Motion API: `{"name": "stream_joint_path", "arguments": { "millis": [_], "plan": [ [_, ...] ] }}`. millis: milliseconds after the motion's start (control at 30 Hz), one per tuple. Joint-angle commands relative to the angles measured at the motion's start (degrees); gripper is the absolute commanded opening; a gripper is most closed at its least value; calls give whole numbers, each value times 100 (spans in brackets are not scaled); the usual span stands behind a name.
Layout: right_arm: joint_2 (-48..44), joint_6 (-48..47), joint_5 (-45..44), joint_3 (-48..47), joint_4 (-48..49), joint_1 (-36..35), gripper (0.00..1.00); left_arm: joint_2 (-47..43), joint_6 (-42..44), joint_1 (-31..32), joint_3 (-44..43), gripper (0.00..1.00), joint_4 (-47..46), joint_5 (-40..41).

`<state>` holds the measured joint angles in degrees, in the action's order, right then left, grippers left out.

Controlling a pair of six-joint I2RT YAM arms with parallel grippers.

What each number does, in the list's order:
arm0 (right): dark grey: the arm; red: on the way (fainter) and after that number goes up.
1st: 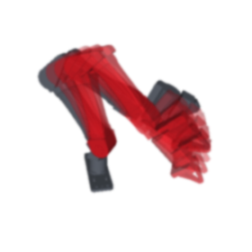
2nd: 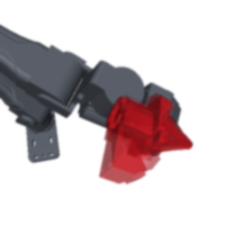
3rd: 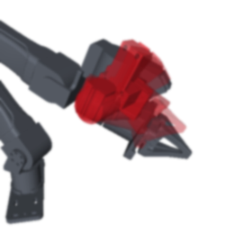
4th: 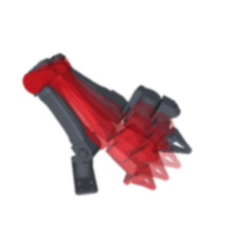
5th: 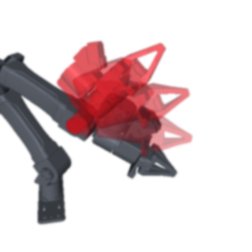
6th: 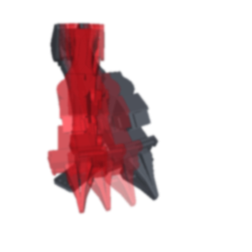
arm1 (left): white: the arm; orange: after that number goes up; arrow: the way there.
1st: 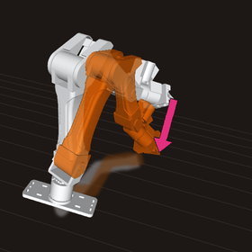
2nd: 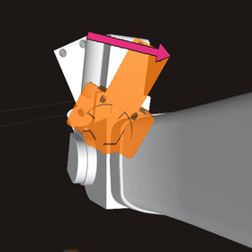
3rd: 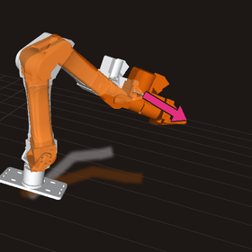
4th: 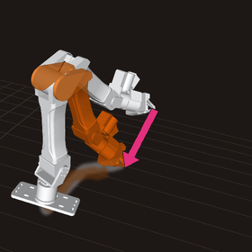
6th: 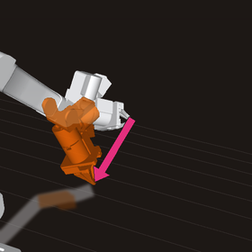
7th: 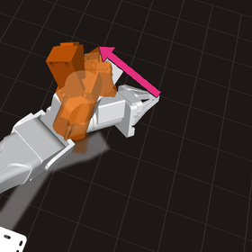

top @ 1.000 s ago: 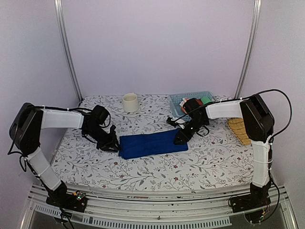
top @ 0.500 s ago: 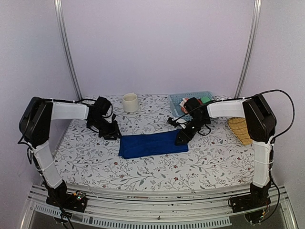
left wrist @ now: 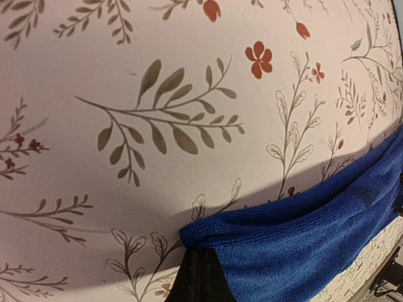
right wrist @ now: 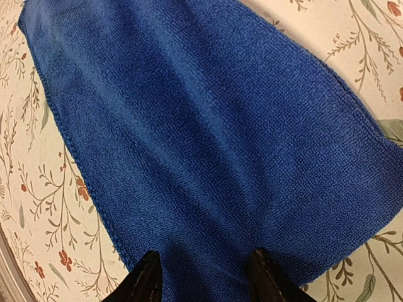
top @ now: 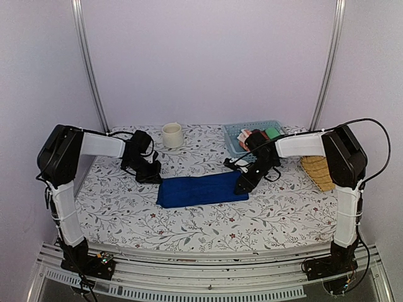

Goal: Roll the towels
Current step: Rotate the towel at the center of the board.

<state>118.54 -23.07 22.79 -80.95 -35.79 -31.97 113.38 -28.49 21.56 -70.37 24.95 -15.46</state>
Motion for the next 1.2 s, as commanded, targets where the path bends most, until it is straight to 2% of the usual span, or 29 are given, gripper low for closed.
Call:
{"name": "stream_joint_path", "arguments": {
  "millis": [0,167,267,433,533,600,700,767,867,967,1167],
  "plan": [
    [266,34,-313,317,47,32,50,-15,11,-126,42,0,319,586],
    [131,-10,67,609,-106,-77,49,35,24,-244,-55,0,294,557],
    [-80,-35,472,782,-294,-415,49,109,161,-234,-216,0,232,312],
    [-221,-152,1939,421,-893,-1069,50,-9,412,-132,-457,1,117,67],
    [-199,-310,2331,-34,-1220,-1357,52,33,490,-109,-753,6,435,161],
    [-240,-349,2460,-225,-1382,-1349,52,4,514,-70,-973,17,786,494],
    [-442,-502,2353,-320,-1581,-1203,54,-390,513,27,-1022,29,1044,1019],
    [-618,-605,2199,-325,-1667,-1037,55,-628,478,109,-882,31,1060,1107],
    [-745,-630,1823,-243,-1461,-702,55,-829,348,221,-635,32,963,969],
    [-686,-343,1062,-136,-989,-437,54,-784,245,344,-501,29,798,648],
    [-317,-224,314,-205,-521,-337,54,-181,230,635,-798,26,733,408]
  ]
}}
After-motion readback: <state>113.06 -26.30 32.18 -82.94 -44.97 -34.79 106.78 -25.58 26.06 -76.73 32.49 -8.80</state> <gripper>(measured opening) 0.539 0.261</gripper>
